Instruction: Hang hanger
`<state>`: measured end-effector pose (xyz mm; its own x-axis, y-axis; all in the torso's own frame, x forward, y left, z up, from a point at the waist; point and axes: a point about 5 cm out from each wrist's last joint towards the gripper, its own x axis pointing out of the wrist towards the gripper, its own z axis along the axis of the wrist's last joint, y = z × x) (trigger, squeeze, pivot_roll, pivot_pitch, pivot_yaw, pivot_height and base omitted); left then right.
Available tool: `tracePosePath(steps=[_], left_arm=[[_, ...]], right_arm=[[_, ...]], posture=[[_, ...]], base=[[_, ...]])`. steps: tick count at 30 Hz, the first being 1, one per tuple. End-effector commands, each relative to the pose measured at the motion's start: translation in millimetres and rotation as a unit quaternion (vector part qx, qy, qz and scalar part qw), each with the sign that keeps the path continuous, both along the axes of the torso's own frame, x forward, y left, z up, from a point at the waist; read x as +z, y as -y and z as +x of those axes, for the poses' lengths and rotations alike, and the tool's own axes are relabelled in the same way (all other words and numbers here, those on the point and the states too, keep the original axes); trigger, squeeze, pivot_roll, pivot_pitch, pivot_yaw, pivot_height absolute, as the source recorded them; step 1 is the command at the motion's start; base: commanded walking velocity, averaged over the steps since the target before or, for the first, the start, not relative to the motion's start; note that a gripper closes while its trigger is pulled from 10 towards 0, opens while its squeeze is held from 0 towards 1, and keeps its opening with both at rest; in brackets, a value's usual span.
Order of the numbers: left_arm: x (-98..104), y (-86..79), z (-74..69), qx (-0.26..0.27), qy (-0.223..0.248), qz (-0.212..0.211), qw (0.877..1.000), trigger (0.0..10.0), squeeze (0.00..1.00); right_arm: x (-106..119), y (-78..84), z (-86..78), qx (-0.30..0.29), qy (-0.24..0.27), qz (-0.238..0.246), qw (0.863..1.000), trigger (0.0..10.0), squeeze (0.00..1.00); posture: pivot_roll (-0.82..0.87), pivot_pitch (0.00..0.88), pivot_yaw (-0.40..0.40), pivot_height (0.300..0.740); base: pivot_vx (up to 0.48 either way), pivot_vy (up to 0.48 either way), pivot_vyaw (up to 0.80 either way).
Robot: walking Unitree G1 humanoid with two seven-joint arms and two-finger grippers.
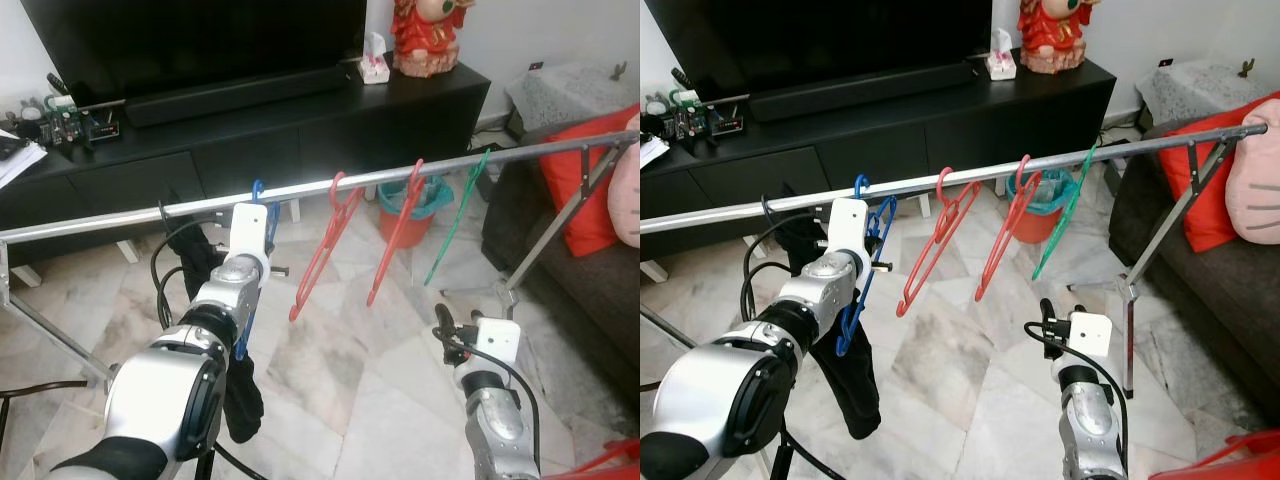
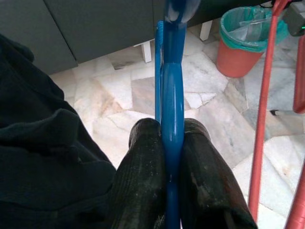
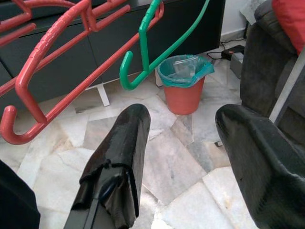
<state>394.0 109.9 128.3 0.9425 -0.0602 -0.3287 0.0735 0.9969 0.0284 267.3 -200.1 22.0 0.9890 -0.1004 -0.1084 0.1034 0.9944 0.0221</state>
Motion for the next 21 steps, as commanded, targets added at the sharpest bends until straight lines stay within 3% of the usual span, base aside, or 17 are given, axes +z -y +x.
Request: tracePosePath(steps=[1, 21], left_arm=[[2.3, 2.0, 1.2, -0.001, -0.007, 0.009, 1.000, 10.0, 0.00], [-10.3, 13.7, -5.3, -0.016, -0.037, 0.014, 0.999, 10.0, 0.00]], right_arm=[[0.3, -2.3, -1.7, 0.001, -0.001, 0.006, 1.000, 10.0, 0.00], [2.7, -7.3, -9.6, 0.007, -0.008, 0.012, 1.000, 10.0, 0.00]], posture=[[-0.13, 0.058, 0.043, 0.740], [-0.14, 0.070, 0.044, 0.740]], base=[[0.000, 0.000, 0.00], [0.000, 0.000, 0.00]])
